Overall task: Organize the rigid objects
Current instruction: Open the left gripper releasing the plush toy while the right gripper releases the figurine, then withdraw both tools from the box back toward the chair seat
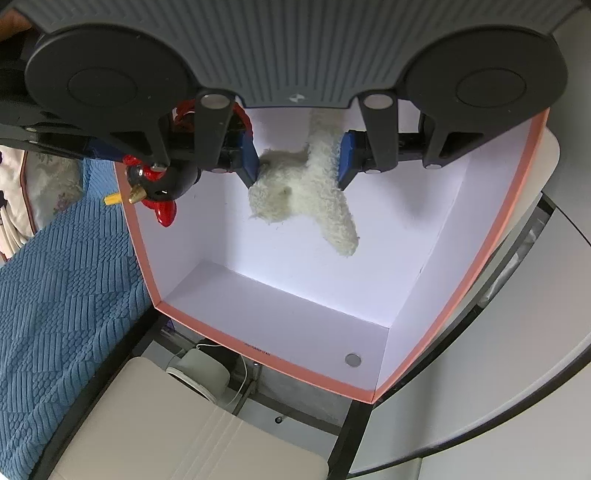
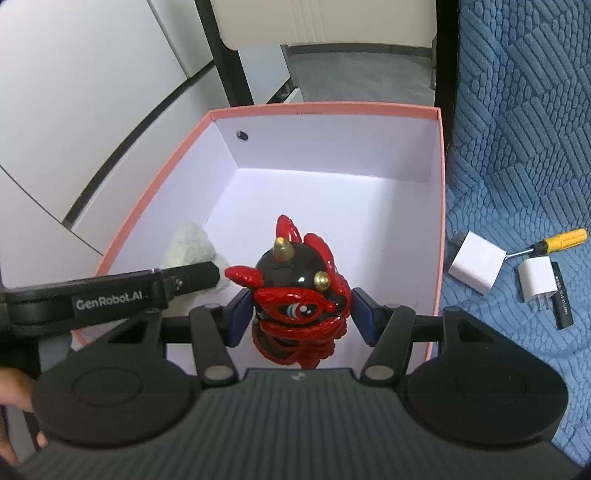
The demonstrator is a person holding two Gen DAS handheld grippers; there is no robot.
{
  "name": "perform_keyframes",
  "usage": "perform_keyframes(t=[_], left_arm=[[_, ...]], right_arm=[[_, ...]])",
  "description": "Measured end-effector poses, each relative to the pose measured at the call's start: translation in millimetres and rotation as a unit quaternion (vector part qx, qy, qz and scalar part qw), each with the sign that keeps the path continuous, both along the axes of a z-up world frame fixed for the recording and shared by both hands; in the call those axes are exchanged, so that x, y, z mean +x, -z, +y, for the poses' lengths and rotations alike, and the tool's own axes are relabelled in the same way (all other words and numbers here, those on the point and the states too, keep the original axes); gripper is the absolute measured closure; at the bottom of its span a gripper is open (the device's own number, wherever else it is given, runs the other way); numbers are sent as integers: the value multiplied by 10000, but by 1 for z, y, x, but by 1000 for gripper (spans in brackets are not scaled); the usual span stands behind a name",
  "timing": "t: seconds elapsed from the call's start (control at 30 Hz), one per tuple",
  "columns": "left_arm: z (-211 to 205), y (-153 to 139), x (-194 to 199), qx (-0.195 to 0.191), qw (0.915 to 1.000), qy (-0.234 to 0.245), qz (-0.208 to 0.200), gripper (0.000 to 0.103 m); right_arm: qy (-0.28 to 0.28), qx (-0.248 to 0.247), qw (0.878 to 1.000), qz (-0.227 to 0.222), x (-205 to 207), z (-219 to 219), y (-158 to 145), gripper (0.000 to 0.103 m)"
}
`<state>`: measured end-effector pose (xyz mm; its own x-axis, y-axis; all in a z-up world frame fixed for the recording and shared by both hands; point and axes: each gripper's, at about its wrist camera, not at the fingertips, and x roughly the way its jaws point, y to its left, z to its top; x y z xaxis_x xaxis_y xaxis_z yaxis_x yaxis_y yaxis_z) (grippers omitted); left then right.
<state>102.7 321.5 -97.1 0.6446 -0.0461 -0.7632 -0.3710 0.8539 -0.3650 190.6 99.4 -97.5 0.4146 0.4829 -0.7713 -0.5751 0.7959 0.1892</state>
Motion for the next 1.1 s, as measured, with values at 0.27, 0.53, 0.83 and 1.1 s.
perform_keyframes(t=[0.27,0.53,0.83,1.1], left_arm=[[-7,-11,-4,138,9999,-40,-13,41],[-23,-38,-17,436,9985,-55,-329,40],[-59,-75,-44,880,9927,2,-829,39],[-98,-101,-64,1032,9869,166,-1230,38]], right_arm=[[20,90,9999,90,1,-6,0,41],[69,385,9992,-82,-8,-24,-18,40],[131,619,9956,-696,-33,-55,-47,40],[247,793,9883,-1283,-59,-89,-68,40]])
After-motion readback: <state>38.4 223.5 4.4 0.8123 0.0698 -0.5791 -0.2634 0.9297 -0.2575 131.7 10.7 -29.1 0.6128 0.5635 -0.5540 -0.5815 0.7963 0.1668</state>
